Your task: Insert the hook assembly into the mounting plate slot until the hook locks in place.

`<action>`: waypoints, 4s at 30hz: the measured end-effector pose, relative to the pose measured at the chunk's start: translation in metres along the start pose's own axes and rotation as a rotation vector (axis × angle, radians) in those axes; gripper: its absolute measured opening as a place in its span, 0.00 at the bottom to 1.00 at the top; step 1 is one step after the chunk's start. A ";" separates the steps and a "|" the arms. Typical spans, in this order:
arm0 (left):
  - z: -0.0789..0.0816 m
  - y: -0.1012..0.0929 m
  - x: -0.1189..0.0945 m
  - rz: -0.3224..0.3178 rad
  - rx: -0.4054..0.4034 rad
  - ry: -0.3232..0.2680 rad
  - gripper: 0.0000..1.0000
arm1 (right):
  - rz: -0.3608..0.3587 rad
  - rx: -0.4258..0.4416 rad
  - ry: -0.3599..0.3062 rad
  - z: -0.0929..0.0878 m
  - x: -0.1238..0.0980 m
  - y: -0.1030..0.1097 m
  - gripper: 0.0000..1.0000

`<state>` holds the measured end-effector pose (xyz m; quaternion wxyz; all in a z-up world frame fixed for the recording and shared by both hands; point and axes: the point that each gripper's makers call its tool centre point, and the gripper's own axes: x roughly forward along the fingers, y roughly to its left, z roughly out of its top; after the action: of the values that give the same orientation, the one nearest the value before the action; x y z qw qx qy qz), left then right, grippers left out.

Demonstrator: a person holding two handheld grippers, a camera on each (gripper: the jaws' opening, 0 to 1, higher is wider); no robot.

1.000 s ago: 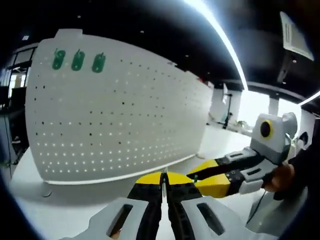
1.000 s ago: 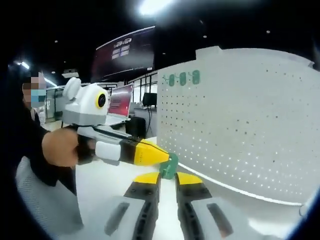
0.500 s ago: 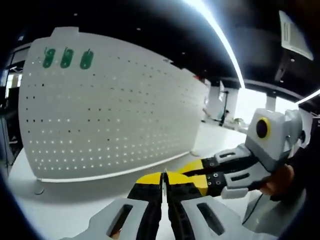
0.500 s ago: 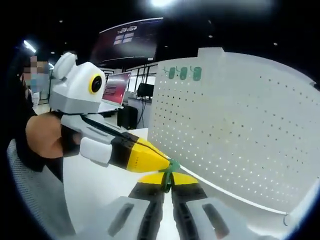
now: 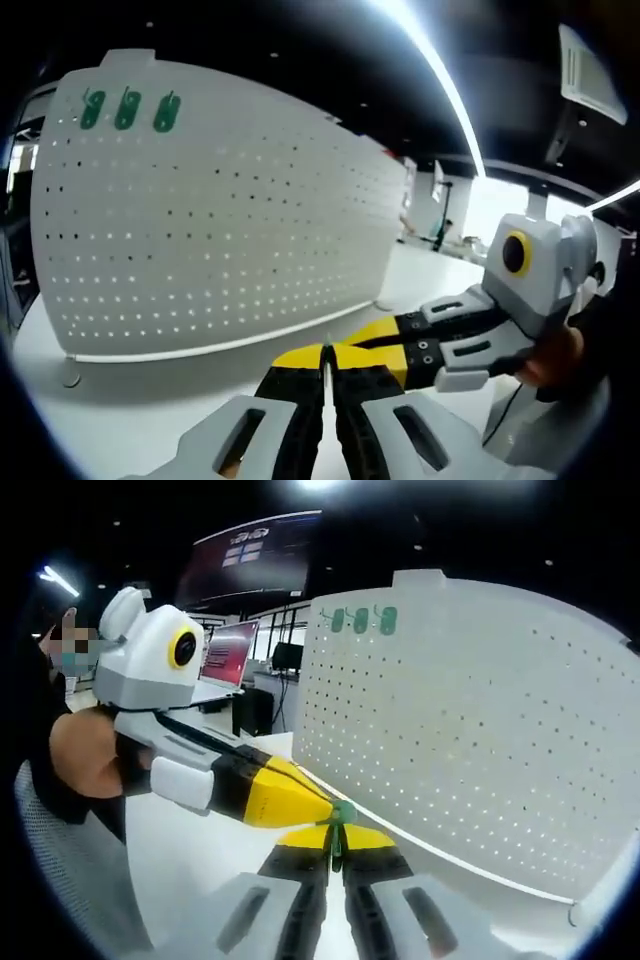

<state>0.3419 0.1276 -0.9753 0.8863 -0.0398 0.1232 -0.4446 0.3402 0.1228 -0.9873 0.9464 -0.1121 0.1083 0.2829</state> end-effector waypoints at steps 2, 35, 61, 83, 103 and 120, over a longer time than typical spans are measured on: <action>0.000 -0.002 0.001 -0.002 0.019 0.002 0.02 | -0.003 0.004 -0.006 0.001 -0.001 -0.002 0.01; 0.011 -0.001 -0.003 0.011 0.200 -0.022 0.22 | -0.068 0.052 -0.023 0.008 -0.011 -0.021 0.01; 0.004 -0.008 -0.001 -0.039 0.255 0.010 0.01 | 0.023 0.109 -0.088 0.025 -0.013 -0.001 0.02; -0.007 -0.010 -0.017 -0.246 0.190 0.032 0.01 | 0.223 0.077 -0.115 0.029 -0.029 0.029 0.08; -0.020 -0.052 -0.029 -0.523 0.085 0.048 0.01 | 0.552 0.112 -0.107 0.022 -0.074 0.064 0.11; -0.021 -0.091 -0.048 -0.740 0.032 0.064 0.01 | 0.798 0.272 -0.121 0.025 -0.118 0.079 0.05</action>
<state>0.2376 0.1119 -0.9707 0.6619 -0.0540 0.1212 -0.7377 0.2034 0.1339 -0.9434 0.7736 0.0811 0.1240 0.6162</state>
